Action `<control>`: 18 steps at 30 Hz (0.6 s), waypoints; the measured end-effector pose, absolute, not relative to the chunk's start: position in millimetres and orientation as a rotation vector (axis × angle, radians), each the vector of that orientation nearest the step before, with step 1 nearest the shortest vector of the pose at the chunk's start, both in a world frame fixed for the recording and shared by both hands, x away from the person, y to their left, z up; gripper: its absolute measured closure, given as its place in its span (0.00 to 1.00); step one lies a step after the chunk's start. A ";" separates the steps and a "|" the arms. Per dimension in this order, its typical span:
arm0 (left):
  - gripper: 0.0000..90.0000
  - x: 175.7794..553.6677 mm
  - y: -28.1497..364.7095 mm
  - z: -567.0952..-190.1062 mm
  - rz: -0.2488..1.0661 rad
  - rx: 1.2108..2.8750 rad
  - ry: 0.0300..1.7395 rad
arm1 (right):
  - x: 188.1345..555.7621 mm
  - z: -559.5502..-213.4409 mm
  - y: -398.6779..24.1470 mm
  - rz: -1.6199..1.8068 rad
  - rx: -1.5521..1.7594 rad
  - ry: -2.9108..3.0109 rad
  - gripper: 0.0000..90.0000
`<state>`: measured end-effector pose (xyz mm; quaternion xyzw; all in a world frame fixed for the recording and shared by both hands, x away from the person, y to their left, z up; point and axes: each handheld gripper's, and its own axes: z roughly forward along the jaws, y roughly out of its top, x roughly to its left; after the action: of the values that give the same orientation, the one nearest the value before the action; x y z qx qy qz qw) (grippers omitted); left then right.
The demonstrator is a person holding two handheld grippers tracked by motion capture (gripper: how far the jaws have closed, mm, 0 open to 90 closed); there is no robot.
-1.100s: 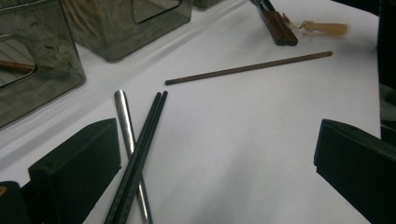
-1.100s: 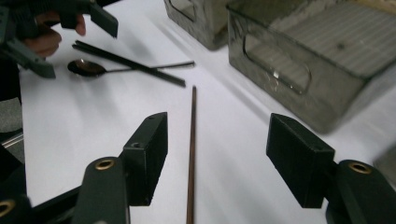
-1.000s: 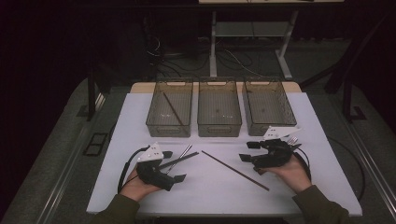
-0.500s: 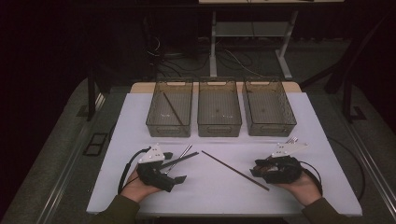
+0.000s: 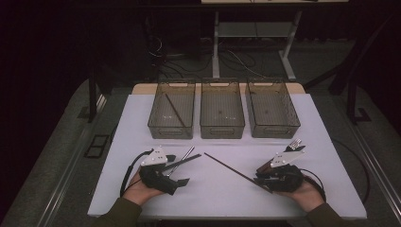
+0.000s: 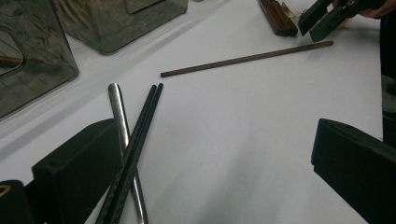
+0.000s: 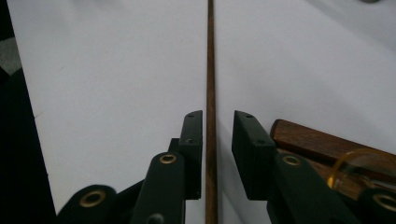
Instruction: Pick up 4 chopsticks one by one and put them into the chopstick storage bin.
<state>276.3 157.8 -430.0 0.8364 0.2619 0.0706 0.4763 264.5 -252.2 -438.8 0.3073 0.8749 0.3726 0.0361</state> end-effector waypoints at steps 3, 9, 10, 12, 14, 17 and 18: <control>0.01 276.5 157.8 -430.2 0.171 2.043 0.642 | 264.4 -441.8 -249.0 1.116 0.920 2.702 0.84; 0.01 276.6 157.7 -430.2 0.171 2.046 0.641 | 264.2 -446.3 -244.8 1.072 0.891 2.713 0.87; 0.01 276.6 157.6 -430.3 0.171 2.045 0.641 | 263.2 -446.4 -244.4 1.069 0.896 2.711 0.87; 0.01 276.6 157.5 -430.4 0.170 2.045 0.642 | 262.8 -446.5 -244.1 1.064 0.888 2.707 0.89; 0.01 276.6 157.3 -430.5 0.170 2.045 0.642 | 262.7 -446.4 -244.0 1.055 0.874 2.706 0.91; 0.01 276.7 157.5 -430.4 0.170 2.048 0.642 | 262.3 -446.4 -243.4 1.046 0.870 2.702 0.93; 0.01 276.7 157.4 -430.4 0.170 2.046 0.644 | 262.0 -446.2 -243.2 1.042 0.869 2.703 0.93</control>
<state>276.7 157.4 -430.4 0.8368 0.2633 0.0693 0.4750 262.0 -243.2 -446.2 0.2869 0.8921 0.3440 0.0586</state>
